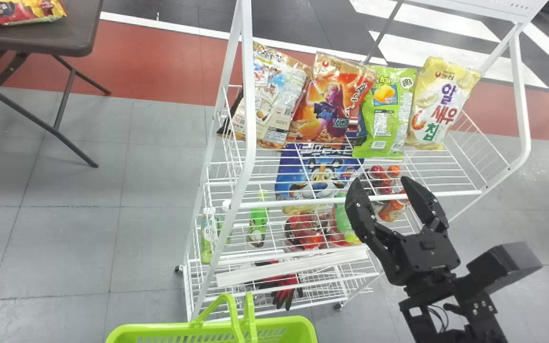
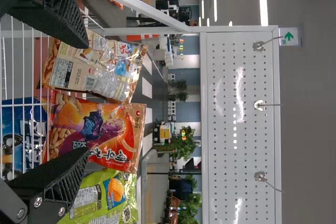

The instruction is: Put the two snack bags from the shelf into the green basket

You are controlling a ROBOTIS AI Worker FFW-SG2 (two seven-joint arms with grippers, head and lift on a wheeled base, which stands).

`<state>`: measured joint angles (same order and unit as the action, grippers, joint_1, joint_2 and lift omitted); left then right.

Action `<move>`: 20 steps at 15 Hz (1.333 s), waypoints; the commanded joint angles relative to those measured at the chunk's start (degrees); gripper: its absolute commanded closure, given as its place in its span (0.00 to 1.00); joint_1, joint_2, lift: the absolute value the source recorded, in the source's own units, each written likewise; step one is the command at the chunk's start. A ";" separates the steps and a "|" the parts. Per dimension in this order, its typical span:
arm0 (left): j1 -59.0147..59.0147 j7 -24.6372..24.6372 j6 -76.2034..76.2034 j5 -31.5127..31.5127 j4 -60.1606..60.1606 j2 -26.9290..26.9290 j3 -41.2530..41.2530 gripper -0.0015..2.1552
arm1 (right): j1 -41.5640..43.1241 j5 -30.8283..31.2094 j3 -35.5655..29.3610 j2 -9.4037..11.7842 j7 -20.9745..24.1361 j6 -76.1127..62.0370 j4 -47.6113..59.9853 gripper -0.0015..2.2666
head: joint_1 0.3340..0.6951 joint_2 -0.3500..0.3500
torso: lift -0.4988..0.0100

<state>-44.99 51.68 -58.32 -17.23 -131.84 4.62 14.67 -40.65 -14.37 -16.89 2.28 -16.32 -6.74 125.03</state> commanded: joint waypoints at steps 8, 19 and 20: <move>0.78 0.00 -0.70 0.00 0.18 0.04 0.18 0.98 | 1.89 0.66 0.37 0.00 0.06 1.07 -1.20 0.05 | 1.00 0.00 | 0.98; 1.31 -0.35 -1.58 0.62 1.23 -0.05 0.36 0.98 | 21.93 7.95 6.35 1.49 0.85 13.03 -14.91 0.05 | 1.00 0.00 | 0.98; 1.48 -0.35 -1.76 0.62 1.67 -0.05 0.27 0.98 | 24.13 7.95 7.05 1.58 0.93 13.55 -17.02 0.05 | 1.00 0.00 | 0.98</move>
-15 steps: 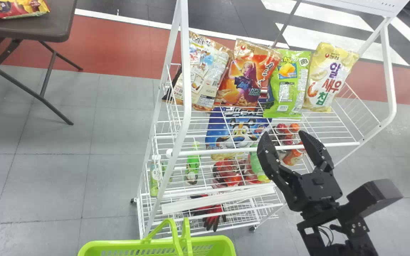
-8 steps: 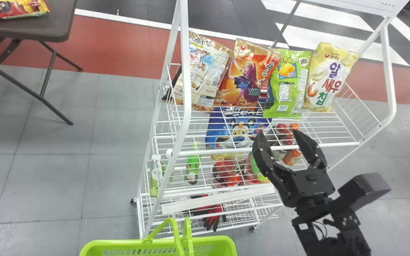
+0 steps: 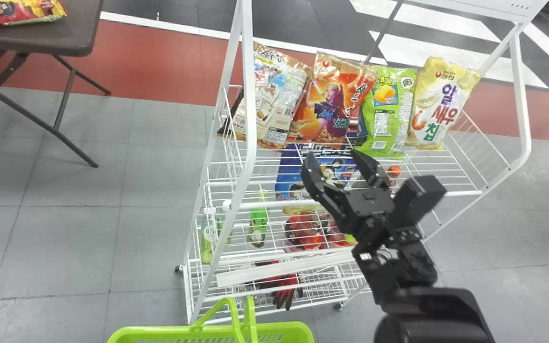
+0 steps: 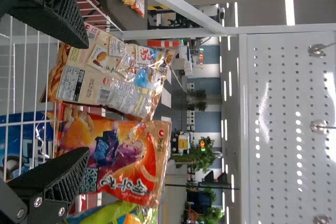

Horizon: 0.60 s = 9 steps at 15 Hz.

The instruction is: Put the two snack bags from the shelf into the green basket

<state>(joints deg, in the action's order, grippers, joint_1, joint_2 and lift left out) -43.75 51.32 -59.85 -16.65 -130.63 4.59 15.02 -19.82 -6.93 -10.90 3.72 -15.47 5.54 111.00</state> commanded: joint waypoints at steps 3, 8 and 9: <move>0.24 0.10 -0.41 0.04 0.99 -0.11 -0.43 0.98 | 8.39 0.43 2.72 0.23 0.09 3.22 -8.17 0.05 | 1.00 0.00 | 0.98; 0.33 0.45 1.00 -0.05 1.43 -0.19 -0.78 0.98 | 17.44 1.13 4.30 0.58 0.18 1.99 -17.31 0.05 | 1.00 0.00 | 0.98; 0.24 0.45 1.17 -0.05 1.43 -0.19 -0.87 0.98 | 19.55 1.40 4.66 0.58 0.27 1.46 -19.77 0.05 | 1.00 0.00 | 0.98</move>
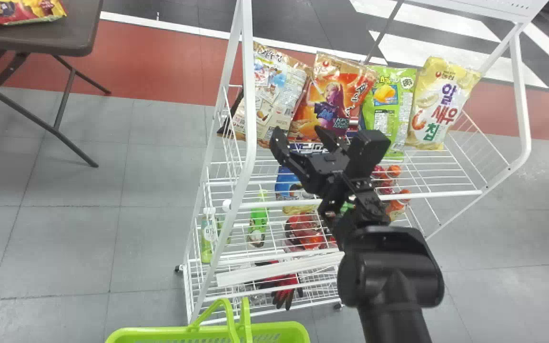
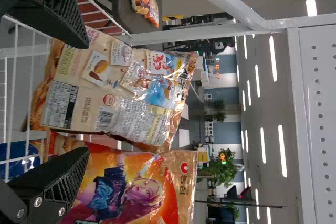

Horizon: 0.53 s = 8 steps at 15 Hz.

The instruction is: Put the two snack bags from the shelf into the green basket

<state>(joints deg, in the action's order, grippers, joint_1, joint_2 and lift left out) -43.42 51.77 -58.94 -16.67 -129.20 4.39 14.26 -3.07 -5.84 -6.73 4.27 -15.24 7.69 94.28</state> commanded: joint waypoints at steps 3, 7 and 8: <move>-0.17 0.09 0.27 -0.03 0.09 -0.08 -0.55 0.98 | 6.94 0.92 1.72 0.12 0.30 -1.93 -7.97 0.05 | 1.00 0.00 | 0.98; -0.17 0.35 0.09 -0.03 0.09 -0.08 -0.72 0.98 | 11.51 2.50 3.39 0.04 0.92 -4.39 -14.48 0.05 | 1.00 0.00 | 0.98; -0.17 0.70 0.09 -0.29 0.18 -0.08 -0.90 0.98 | 12.65 2.77 3.83 0.04 1.01 -5.09 -16.15 0.05 | 1.00 0.00 | 0.98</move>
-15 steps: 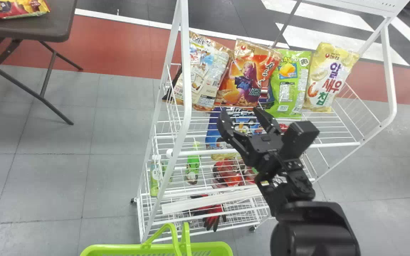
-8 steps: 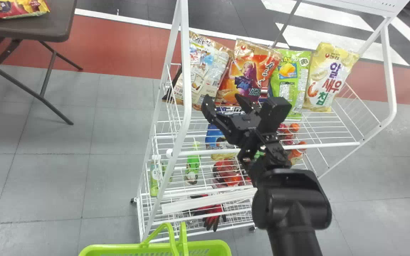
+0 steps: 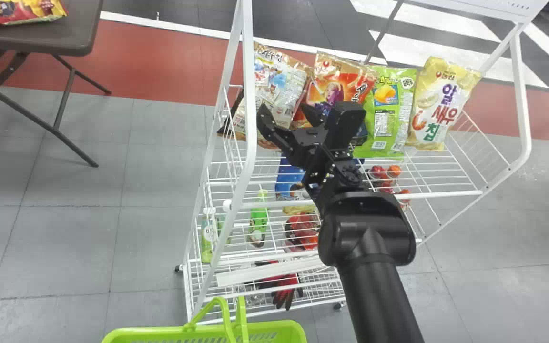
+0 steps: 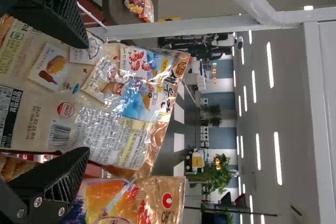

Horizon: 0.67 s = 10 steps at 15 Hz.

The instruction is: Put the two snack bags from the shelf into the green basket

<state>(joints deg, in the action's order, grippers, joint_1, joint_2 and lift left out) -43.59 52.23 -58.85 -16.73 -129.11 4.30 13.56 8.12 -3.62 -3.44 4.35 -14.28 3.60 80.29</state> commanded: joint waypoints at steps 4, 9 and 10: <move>0.00 0.77 -0.18 -0.76 0.26 0.00 -0.81 0.98 | 4.45 1.95 1.94 -0.14 0.83 0.05 -6.11 0.06 | 1.00 0.00 | 0.98; 0.44 1.04 -0.35 -1.47 0.43 0.00 -1.43 0.98 | 5.41 2.74 2.03 -0.14 0.83 3.56 -6.37 0.87 | 1.00 0.00 | 0.98; 0.44 1.04 -0.35 -1.55 0.52 0.00 -1.43 0.98 | 5.41 3.09 2.03 -0.05 0.74 3.56 -6.37 0.99 | 1.00 0.00 | 0.98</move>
<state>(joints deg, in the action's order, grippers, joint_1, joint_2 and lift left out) -43.24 53.27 -59.16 -18.18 -128.73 4.31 12.14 13.51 -0.77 -1.41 4.23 -13.50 6.69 73.92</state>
